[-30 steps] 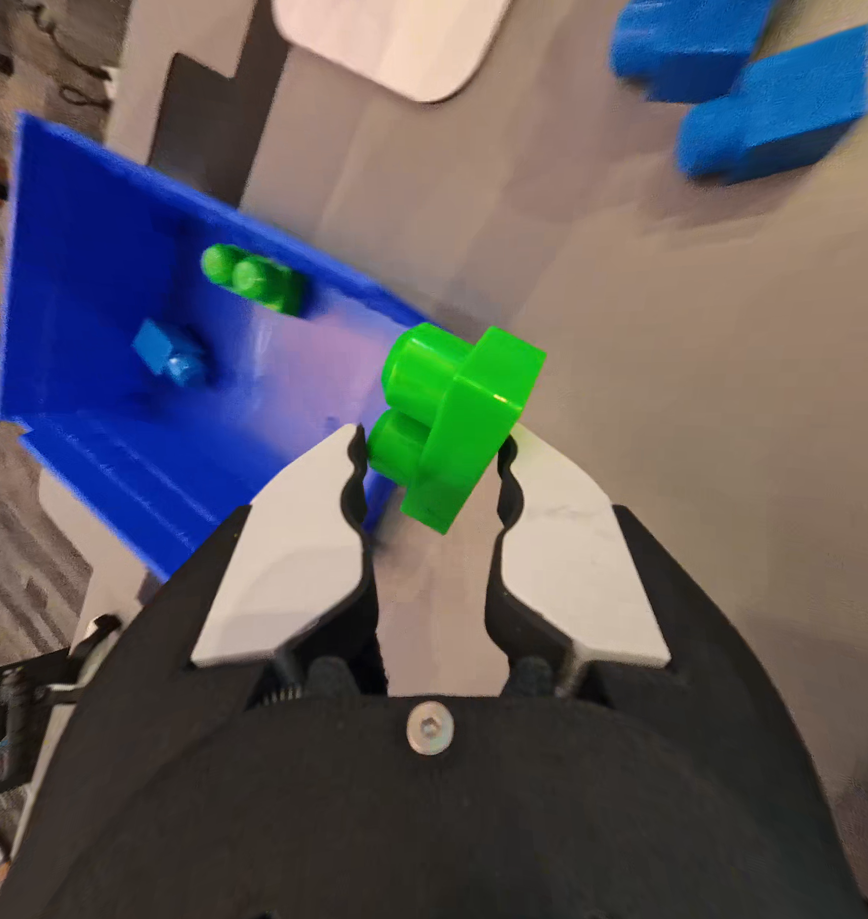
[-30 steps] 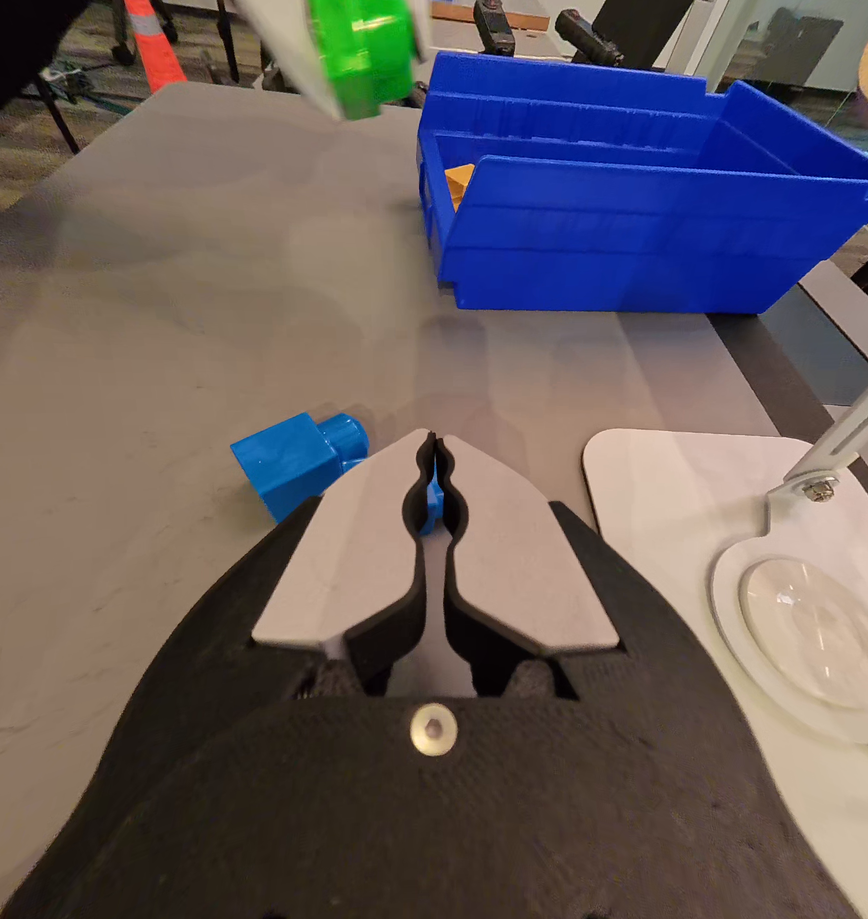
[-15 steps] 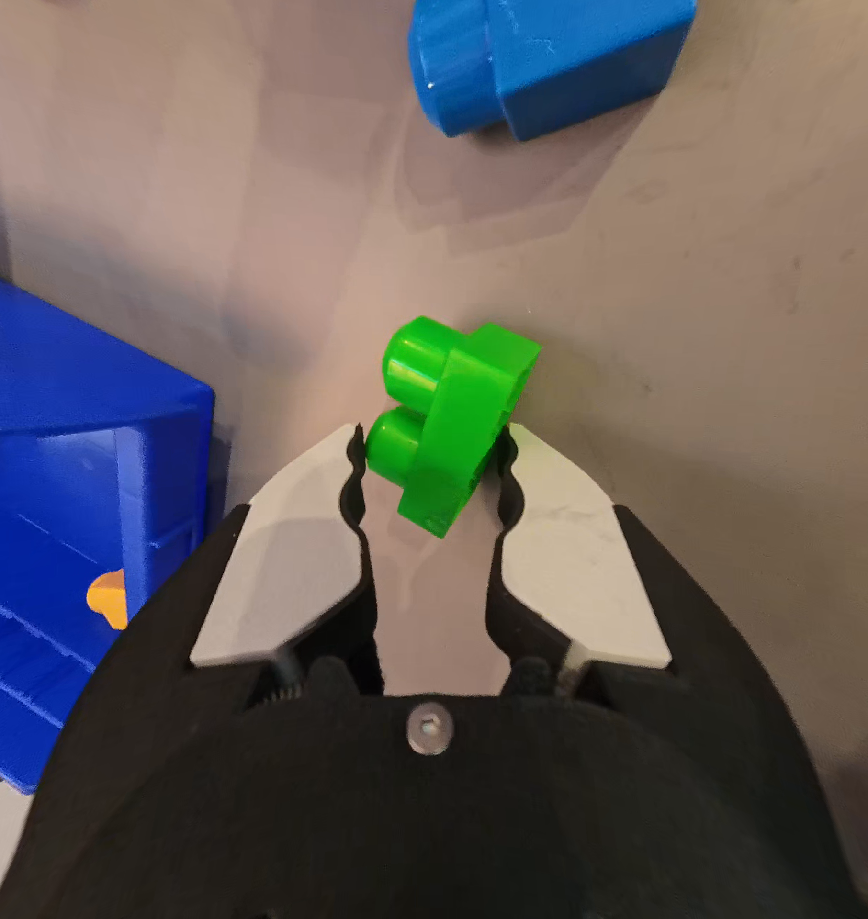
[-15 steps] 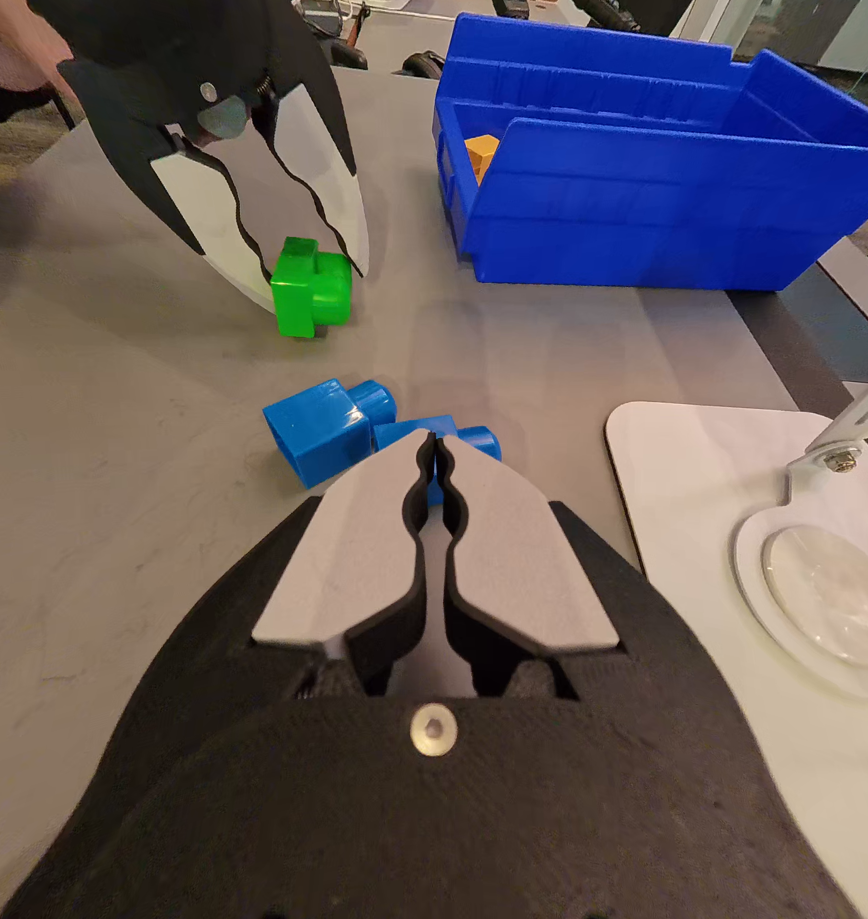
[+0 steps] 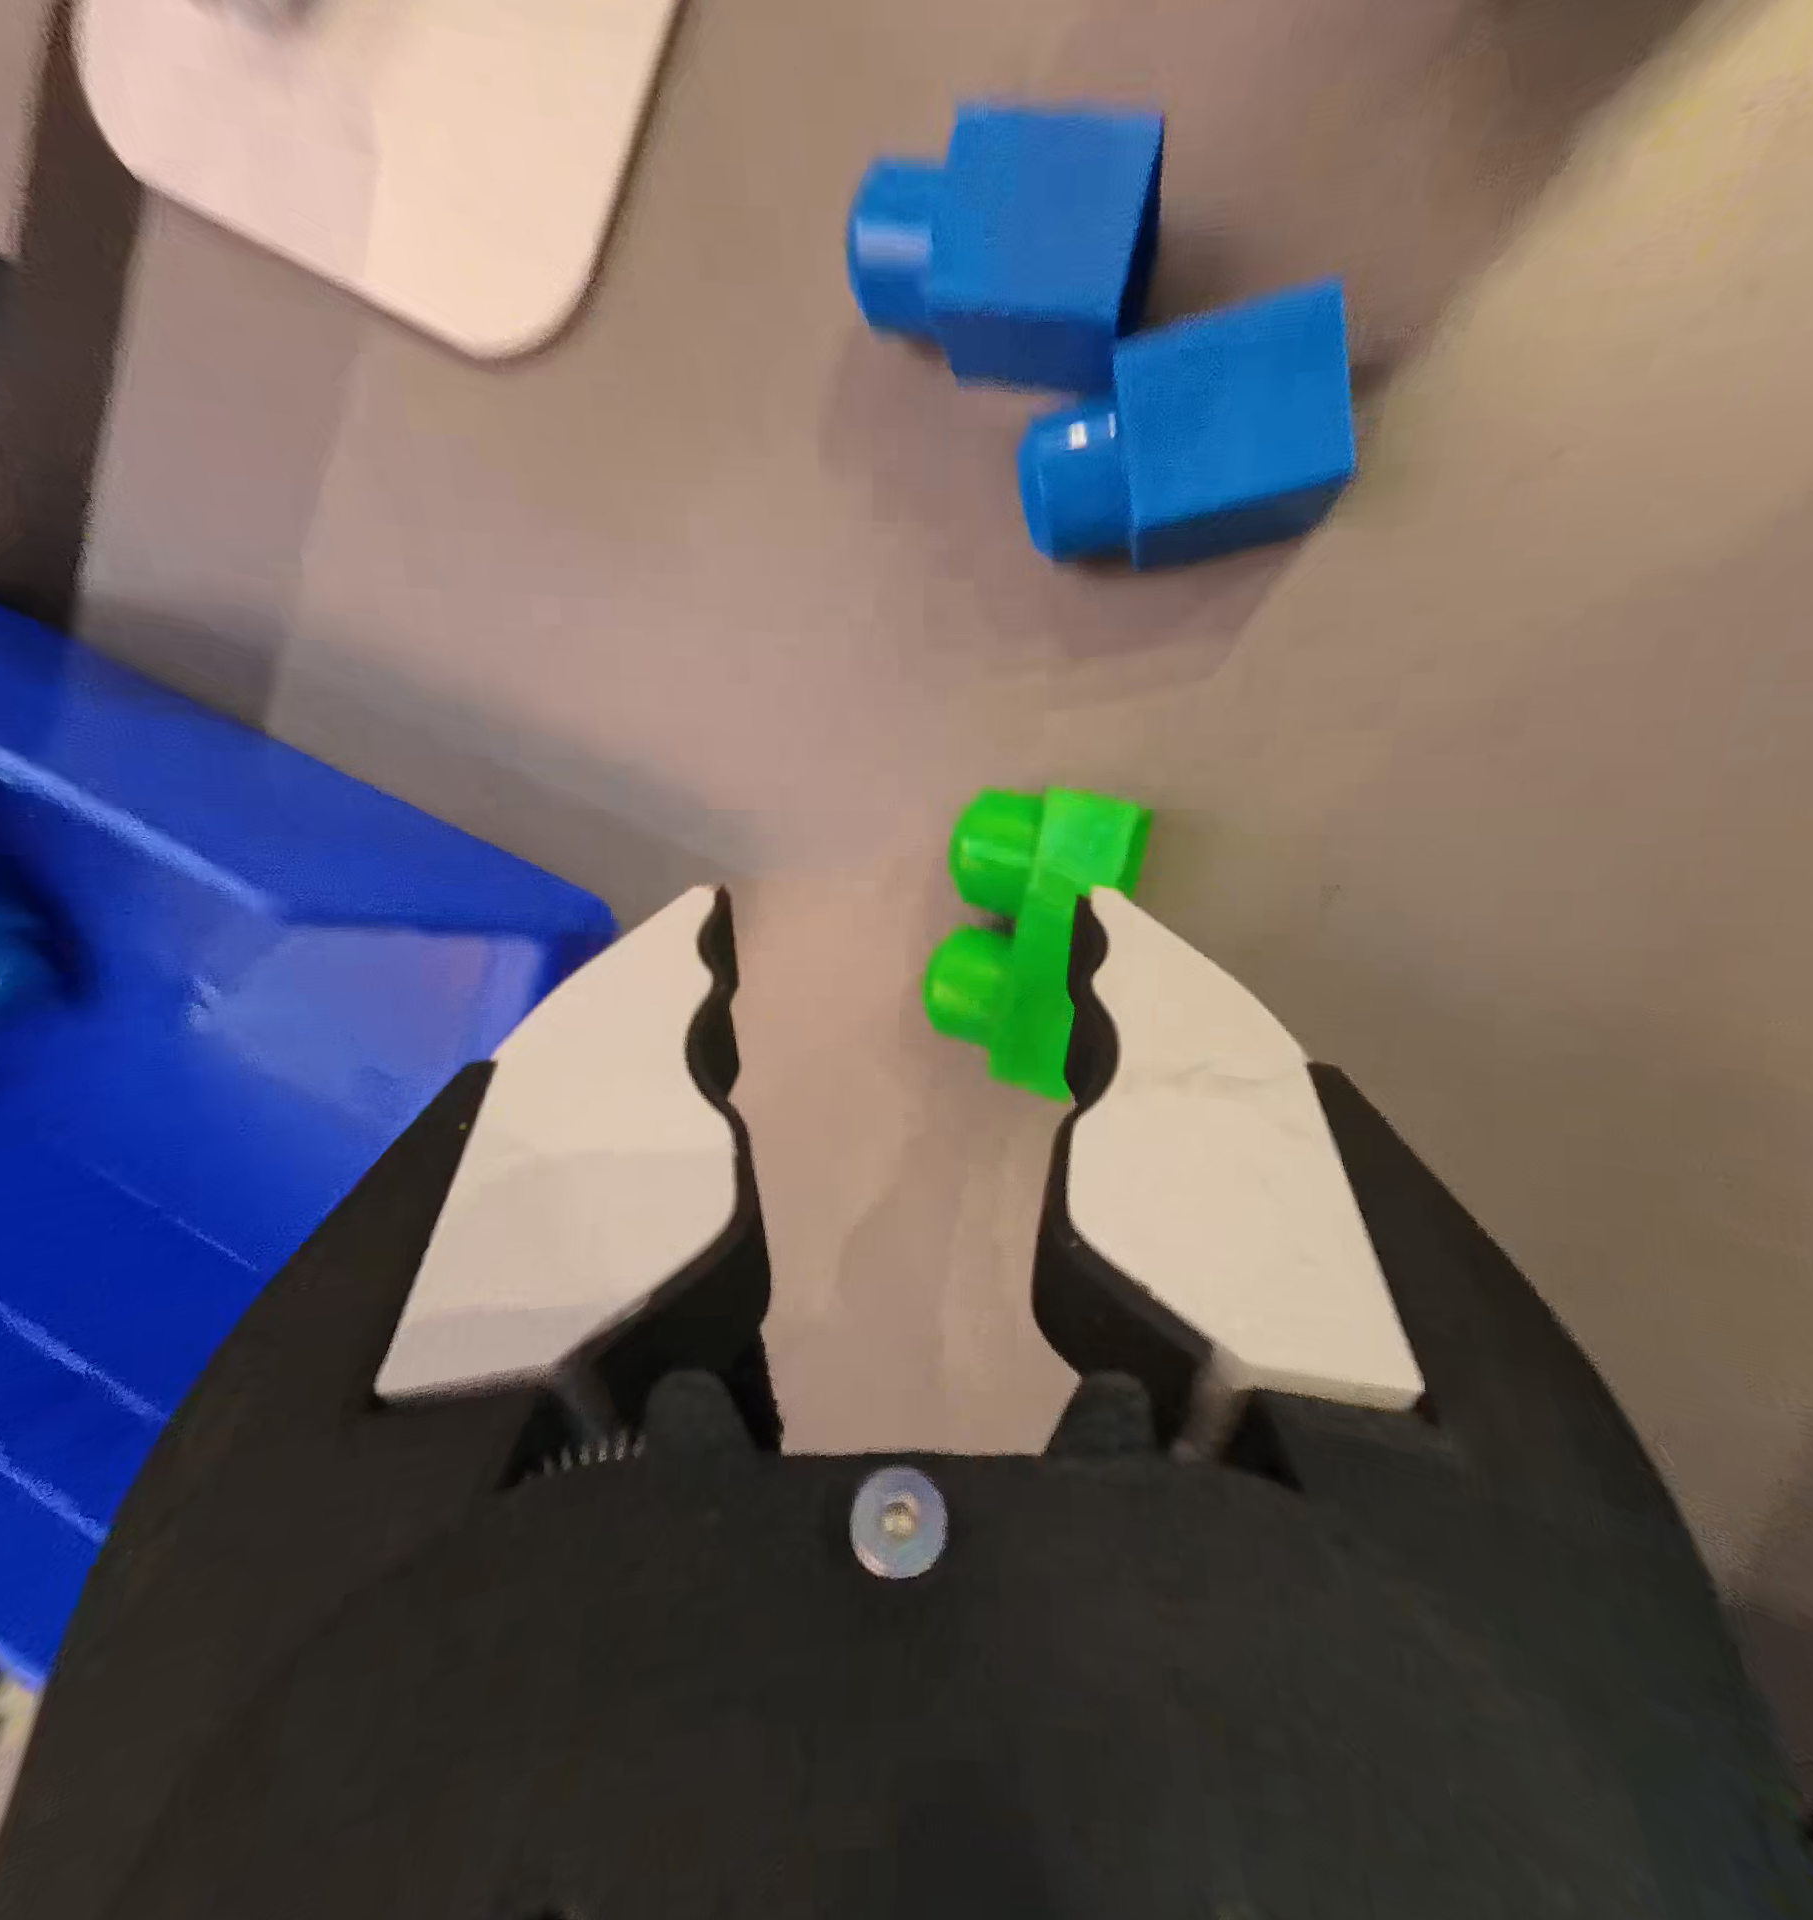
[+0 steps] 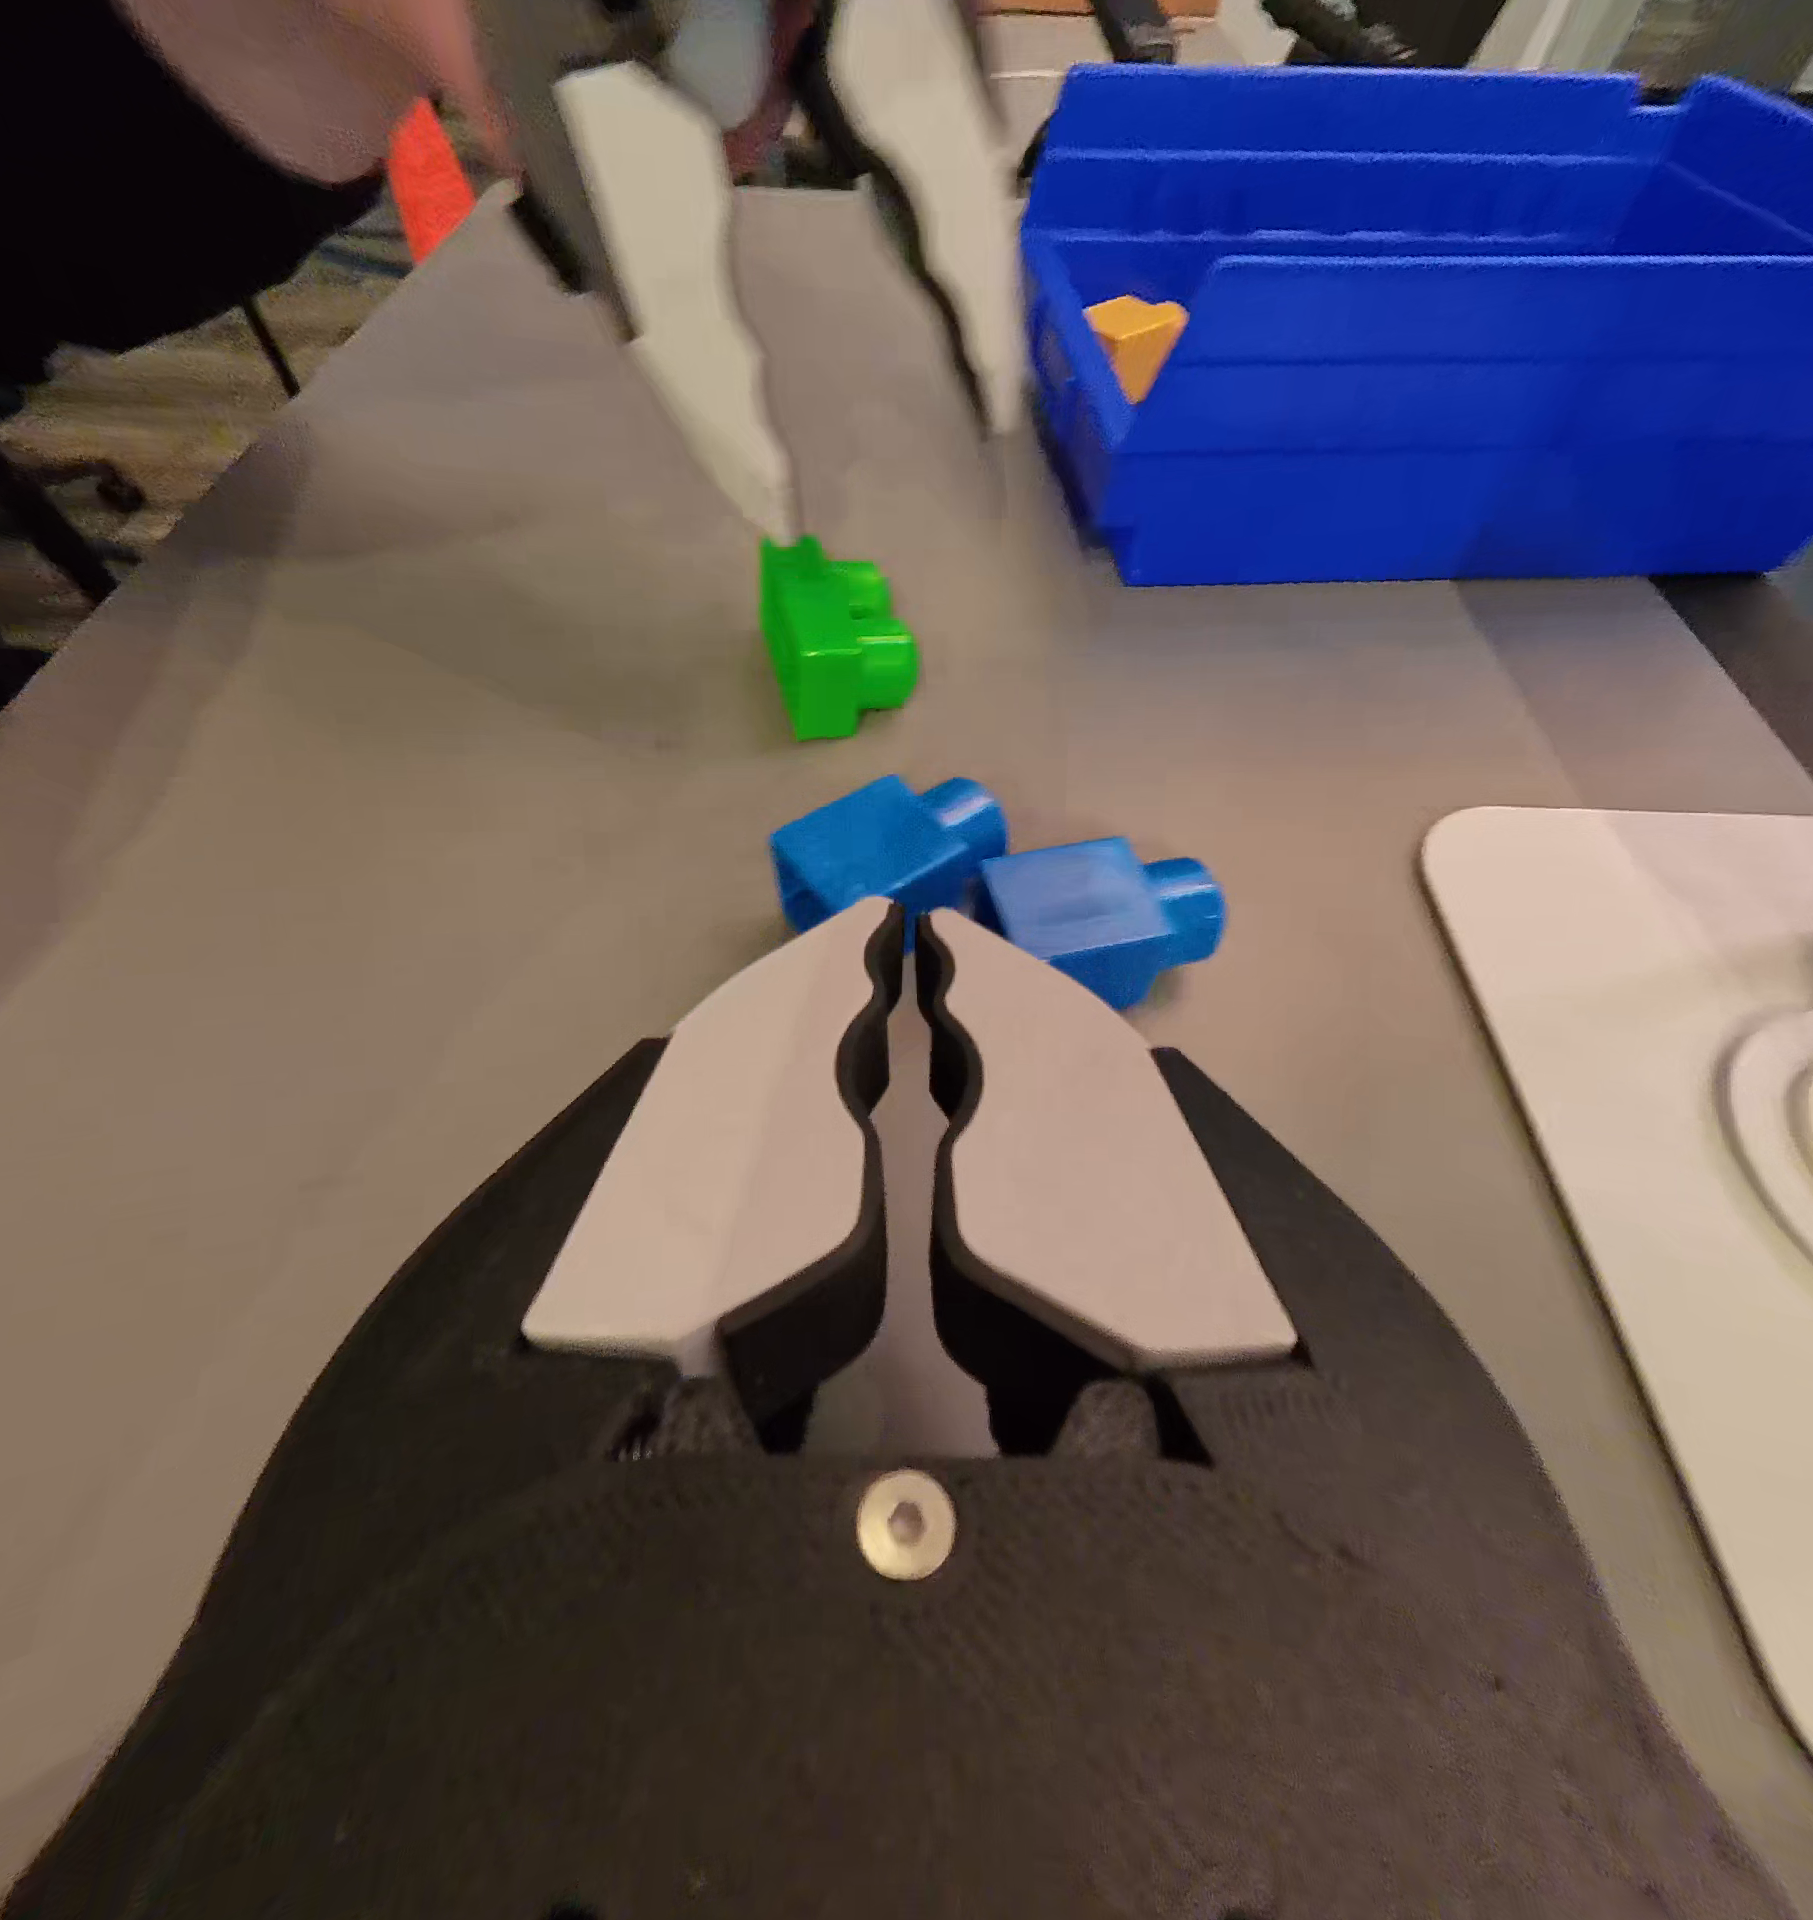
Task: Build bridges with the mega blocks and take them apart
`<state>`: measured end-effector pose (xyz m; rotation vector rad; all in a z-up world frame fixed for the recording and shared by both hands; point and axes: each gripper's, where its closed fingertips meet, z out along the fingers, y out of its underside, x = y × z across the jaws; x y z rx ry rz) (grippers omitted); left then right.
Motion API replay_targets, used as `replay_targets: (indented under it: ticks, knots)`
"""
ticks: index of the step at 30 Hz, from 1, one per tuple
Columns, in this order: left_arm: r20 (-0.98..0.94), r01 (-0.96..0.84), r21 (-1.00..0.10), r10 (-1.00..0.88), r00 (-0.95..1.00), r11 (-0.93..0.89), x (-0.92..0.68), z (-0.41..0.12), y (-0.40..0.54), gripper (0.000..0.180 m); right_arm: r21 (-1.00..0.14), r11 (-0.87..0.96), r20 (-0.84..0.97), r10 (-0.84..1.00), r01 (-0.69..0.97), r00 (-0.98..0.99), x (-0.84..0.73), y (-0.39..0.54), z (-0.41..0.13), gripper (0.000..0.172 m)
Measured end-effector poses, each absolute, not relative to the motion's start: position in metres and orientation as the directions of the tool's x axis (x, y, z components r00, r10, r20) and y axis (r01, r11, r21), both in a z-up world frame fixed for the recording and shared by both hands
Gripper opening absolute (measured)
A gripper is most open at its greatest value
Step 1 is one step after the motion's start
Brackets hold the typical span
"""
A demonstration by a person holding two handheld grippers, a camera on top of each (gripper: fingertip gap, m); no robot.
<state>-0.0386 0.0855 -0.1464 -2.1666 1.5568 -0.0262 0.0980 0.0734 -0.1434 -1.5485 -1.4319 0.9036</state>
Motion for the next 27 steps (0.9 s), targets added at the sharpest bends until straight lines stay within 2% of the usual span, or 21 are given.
replay_targets:
  ticks: [4, 8, 15, 21, 27]
  knots:
    - [-0.296, -0.885, -0.449, -0.914, 0.279, -0.125, 0.011, -0.125, 0.117, 0.046, -0.885, 0.012, 0.04, 0.998, 0.466, 0.049, 0.091, 0.042, -0.155, 0.001]
    - [-0.289, -0.893, -0.441, -0.929, 0.232, -0.086, 0.051, -0.127, 0.149, 0.037, -0.843, -0.024, 0.064, 0.988, 0.537, 0.143, 0.085, 0.045, -0.169, 0.003]
    - [-0.326, -0.95, -0.299, -0.925, 0.195, -0.094, 0.068, -0.168, 0.182, 0.03, -0.827, -0.006, 0.078, 0.989, 0.563, 0.125, 0.074, 0.039, -0.175, 0.001]
    - [-0.3, -0.955, -0.281, -0.936, 0.184, -0.098, 0.07, -0.187, 0.175, 0.027, -0.826, 0.046, 0.087, 0.995, 0.562, 0.045, 0.065, 0.024, -0.175, 0.0]
    - [-0.261, -0.958, -0.264, -0.947, 0.185, -0.114, 0.064, -0.191, 0.163, 0.029, -0.816, 0.028, 0.098, 0.991, 0.577, 0.089, 0.063, 0.032, -0.177, 0.0]
